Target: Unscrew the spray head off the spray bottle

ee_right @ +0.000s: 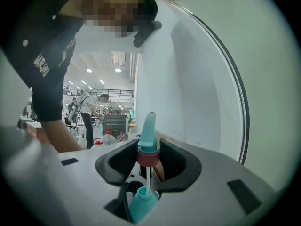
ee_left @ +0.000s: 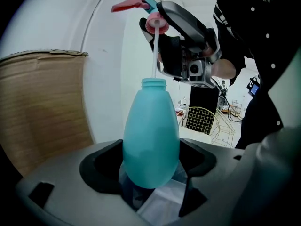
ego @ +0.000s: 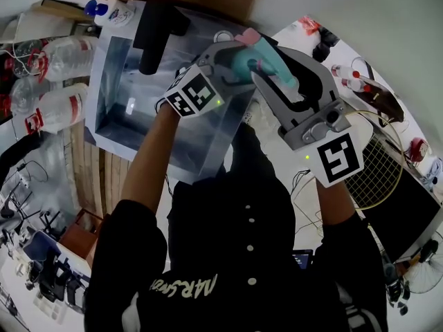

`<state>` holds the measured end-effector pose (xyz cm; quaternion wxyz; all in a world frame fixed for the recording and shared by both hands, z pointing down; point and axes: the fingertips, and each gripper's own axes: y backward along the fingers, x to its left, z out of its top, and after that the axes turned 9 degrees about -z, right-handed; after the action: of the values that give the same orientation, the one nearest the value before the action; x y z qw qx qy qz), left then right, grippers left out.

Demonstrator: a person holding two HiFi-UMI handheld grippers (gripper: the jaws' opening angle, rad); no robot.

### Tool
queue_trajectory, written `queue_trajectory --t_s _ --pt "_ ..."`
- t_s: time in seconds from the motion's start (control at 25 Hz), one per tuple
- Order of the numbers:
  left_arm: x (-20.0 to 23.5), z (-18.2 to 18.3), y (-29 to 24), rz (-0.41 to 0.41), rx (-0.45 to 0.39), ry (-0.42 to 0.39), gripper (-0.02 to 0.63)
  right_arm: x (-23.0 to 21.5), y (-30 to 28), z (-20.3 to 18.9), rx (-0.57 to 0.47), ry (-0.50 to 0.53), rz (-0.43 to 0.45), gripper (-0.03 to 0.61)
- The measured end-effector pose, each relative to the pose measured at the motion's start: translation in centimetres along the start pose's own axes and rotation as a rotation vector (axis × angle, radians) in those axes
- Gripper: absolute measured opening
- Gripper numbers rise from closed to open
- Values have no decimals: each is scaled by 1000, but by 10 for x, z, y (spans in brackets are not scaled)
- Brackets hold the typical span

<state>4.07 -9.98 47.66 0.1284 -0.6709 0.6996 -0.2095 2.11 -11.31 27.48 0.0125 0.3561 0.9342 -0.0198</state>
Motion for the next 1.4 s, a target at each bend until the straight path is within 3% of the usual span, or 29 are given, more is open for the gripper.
queue_trajectory --t_s 0.56,0.92,1.2,1.4 --pt "-3 2 6 27 1 12 385 -5 10 41 -67 -15 -19 160" --pt "-7 7 39 87 -4 13 383 -12 27 60 -107 -14 -38 160" --pt "-26 41 94 209 -125 17 376 -30 56 87 -151 -74 -113 160" --pt "-49 53 132 331 -181 36 148 -35 79 88 -155 -29 -188 161"
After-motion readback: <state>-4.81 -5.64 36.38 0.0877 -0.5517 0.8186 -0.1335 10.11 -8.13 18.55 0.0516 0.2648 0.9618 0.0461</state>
